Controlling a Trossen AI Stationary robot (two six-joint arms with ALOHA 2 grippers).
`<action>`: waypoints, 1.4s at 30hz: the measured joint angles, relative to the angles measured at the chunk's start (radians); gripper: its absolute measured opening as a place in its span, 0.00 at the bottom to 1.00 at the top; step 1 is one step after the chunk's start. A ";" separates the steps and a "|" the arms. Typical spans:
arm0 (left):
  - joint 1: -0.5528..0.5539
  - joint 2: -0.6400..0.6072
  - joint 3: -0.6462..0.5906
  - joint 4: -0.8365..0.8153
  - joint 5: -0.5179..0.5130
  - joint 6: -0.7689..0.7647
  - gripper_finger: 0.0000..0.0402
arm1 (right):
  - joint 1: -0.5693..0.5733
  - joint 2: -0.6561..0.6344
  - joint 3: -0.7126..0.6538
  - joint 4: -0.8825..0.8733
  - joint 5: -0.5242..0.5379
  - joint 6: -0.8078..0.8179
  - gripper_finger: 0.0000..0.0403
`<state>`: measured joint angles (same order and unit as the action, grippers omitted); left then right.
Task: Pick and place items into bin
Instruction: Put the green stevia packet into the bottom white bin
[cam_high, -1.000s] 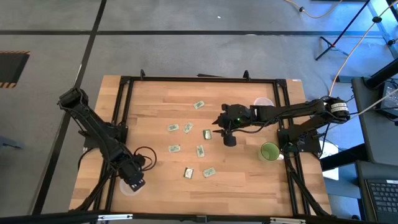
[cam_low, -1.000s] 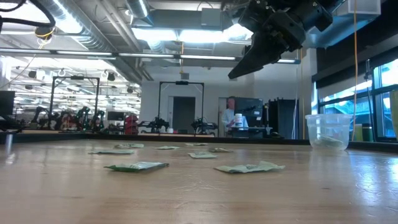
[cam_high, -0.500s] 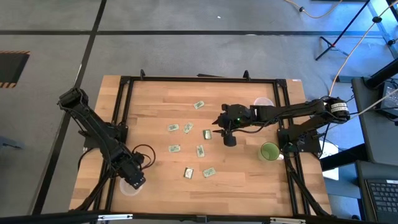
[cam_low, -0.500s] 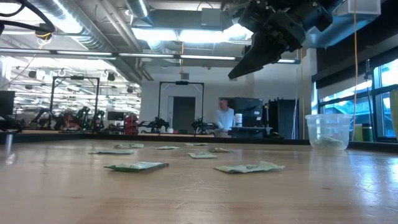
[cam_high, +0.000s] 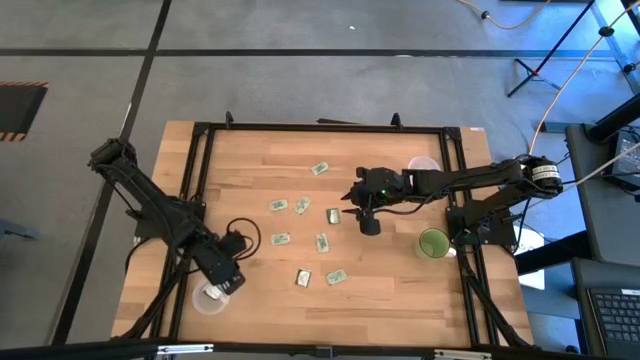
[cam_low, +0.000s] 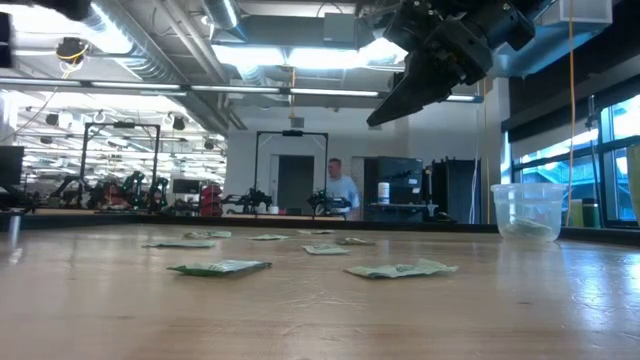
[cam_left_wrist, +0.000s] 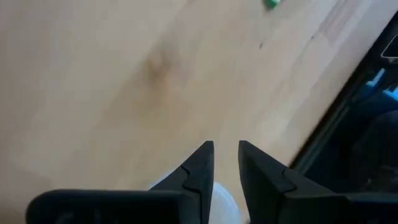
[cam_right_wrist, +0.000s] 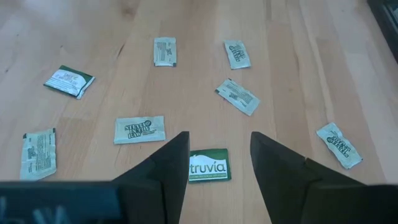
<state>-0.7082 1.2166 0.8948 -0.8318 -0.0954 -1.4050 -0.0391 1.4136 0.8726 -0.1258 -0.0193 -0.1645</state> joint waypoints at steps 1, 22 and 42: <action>0.019 0.006 0.000 0.001 -0.007 0.047 0.17 | 0.000 0.000 0.000 -0.002 0.000 -0.006 0.43; 0.296 0.267 0.000 0.656 -0.139 1.221 0.23 | 0.000 0.001 -0.014 0.009 0.000 -0.047 0.43; 0.370 0.578 0.000 0.820 0.080 1.325 0.23 | 0.000 0.001 -0.014 0.009 0.000 -0.046 0.43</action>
<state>-0.3386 1.7942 0.8948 -0.0119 -0.0156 -0.0801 -0.0387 1.4147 0.8585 -0.1169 -0.0196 -0.2105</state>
